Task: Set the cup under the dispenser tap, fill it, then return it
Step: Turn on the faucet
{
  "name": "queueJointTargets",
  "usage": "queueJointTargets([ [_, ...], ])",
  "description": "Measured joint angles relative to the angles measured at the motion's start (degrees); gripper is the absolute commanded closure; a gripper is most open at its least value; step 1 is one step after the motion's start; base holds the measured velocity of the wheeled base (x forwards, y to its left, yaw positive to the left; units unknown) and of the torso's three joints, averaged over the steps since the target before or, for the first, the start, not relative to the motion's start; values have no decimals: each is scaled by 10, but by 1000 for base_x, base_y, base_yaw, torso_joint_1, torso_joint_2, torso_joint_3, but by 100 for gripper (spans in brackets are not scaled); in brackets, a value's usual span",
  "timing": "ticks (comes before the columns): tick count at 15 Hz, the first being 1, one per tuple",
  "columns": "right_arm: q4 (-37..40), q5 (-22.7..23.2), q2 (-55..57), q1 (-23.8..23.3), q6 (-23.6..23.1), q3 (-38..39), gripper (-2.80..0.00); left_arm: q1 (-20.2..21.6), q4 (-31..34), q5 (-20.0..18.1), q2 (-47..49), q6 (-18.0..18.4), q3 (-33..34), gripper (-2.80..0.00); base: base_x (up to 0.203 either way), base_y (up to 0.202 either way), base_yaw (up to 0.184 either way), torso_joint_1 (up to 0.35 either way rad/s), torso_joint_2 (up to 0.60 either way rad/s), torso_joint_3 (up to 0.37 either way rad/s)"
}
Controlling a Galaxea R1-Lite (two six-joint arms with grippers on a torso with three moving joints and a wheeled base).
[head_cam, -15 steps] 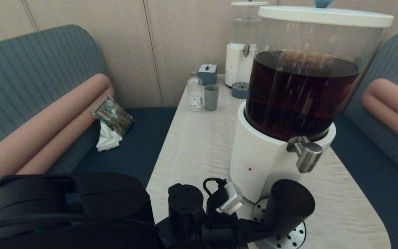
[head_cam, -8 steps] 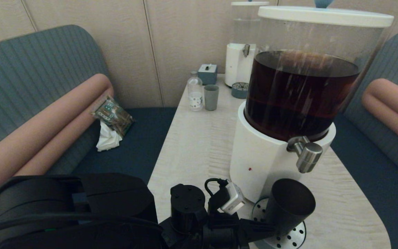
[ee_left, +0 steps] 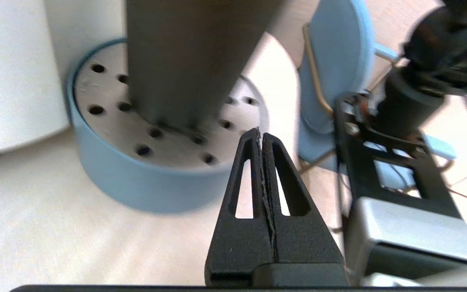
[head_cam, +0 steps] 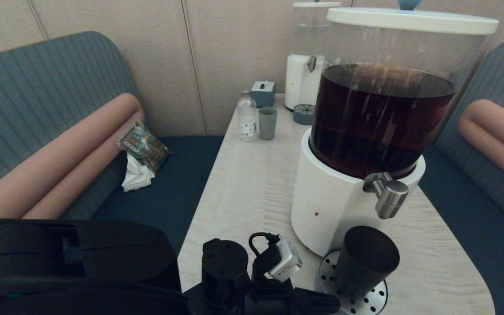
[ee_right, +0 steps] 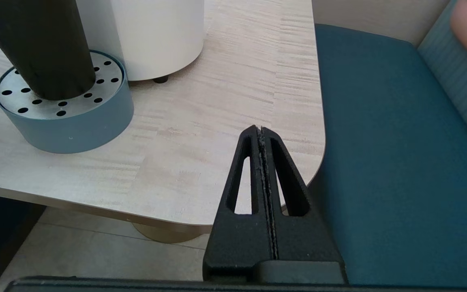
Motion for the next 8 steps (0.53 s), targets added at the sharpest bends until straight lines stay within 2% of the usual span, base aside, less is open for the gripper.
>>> queueJointTargets([
  [4,0,0,0,0,0,0,0,1,0,14,-97,-9,95,0,0,0,0,0,0,0],
  [6,0,0,0,0,0,0,0,10,0,37,-161,-17,139,0,0,0,0,0,0,0],
  [8,0,0,0,0,0,0,0,16,0,80,-223,-37,164,0,0,0,0,0,0,0],
])
